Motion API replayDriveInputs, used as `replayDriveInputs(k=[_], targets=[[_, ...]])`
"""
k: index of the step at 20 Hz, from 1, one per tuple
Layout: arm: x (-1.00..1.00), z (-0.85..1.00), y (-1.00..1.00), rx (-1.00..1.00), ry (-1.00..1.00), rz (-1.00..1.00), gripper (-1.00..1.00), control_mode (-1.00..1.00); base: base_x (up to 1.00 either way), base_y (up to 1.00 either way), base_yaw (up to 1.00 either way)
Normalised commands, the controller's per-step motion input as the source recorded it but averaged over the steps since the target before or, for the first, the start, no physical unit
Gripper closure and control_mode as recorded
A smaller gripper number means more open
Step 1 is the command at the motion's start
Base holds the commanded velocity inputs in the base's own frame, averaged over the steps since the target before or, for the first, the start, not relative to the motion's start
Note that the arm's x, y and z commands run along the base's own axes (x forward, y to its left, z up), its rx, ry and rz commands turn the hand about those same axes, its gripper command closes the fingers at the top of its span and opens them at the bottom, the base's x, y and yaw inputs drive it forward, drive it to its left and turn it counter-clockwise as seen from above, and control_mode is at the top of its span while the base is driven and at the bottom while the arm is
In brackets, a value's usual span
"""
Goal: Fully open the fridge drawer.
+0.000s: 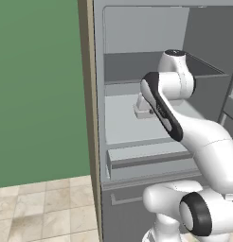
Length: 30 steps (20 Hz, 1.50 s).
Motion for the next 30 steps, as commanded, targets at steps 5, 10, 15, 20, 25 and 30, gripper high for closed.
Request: replayDriveInputs(k=[5, 10, 15, 20, 25, 30], targets=[[-0.11, -0.09, -0.31, 0.04, -0.09, 0.0, -1.0, -1.0, 0.0, 0.0, 0.0], [-0.34, -0.23, -0.37, 0.03, -0.2, 0.0, -1.0, -1.0, 0.0, 0.0, 0.0], [-0.04, 0.0, 0.0, 0.0, -0.02, 0.0, -1.0, -1.0, 0.0, 0.0, 0.0], [-0.44, -0.12, 0.0, 0.0, 0.04, 0.0, -1.0, -1.0, 0.0, 0.0, 0.0], [-0.49, -0.09, 0.0, 0.0, 0.04, 0.0, -1.0, -1.0, 0.0, 0.0, 0.0], [-0.17, -0.03, 0.0, 0.0, 0.02, 0.0, -1.0, -1.0, 0.0, 0.0, 0.0]])
